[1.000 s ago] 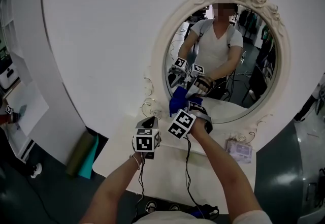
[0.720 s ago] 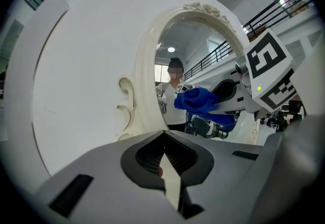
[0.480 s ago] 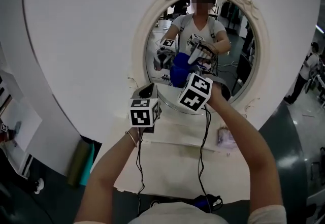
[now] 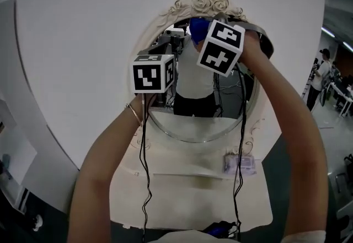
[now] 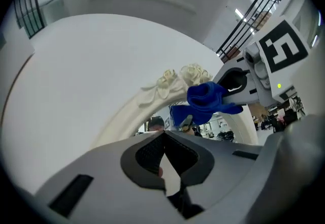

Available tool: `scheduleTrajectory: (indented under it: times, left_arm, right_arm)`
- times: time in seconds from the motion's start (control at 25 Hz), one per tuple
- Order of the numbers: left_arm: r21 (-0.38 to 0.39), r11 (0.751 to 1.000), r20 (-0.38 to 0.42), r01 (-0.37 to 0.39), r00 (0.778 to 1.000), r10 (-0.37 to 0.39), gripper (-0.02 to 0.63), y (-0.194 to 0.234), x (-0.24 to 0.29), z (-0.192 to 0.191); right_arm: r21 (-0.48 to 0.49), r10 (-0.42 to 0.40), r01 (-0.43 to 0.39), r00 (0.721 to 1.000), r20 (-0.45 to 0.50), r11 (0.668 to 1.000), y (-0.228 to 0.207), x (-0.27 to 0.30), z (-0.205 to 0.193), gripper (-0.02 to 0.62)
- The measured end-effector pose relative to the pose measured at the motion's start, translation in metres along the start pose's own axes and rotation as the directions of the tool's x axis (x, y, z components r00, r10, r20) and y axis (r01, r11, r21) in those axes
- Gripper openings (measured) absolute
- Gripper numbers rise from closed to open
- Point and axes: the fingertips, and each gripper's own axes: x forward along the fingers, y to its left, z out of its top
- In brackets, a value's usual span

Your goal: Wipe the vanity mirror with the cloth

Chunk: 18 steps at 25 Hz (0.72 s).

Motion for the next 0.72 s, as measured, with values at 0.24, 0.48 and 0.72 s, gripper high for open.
scheduleTrajectory:
  times: [0.24, 0.48, 0.72]
  left_arm:
    - [0.011, 1.0, 0.037, -0.003, 0.999, 0.003, 0.005, -0.005, 0.008, 0.04]
    - [-0.011, 1.0, -0.009, -0.019, 1.0, 0.019, 0.005, 0.0, 0.009, 0.019]
    - [0.02, 0.999, -0.081, -0.037, 0.996, 0.039, 0.005, -0.001, 0.003, -0.036]
  right_arm:
    - [0.006, -0.004, 0.004, 1.0, -0.003, 1.0, -0.012, 0.006, -0.001, 0.063]
    - [-0.022, 0.032, -0.032, 0.999, -0.005, 0.999, 0.011, 0.016, 0.003, 0.063]
    - [0.018, 0.131, -0.13, 0.991, -0.025, 0.991, 0.063, 0.022, -0.003, 0.063]
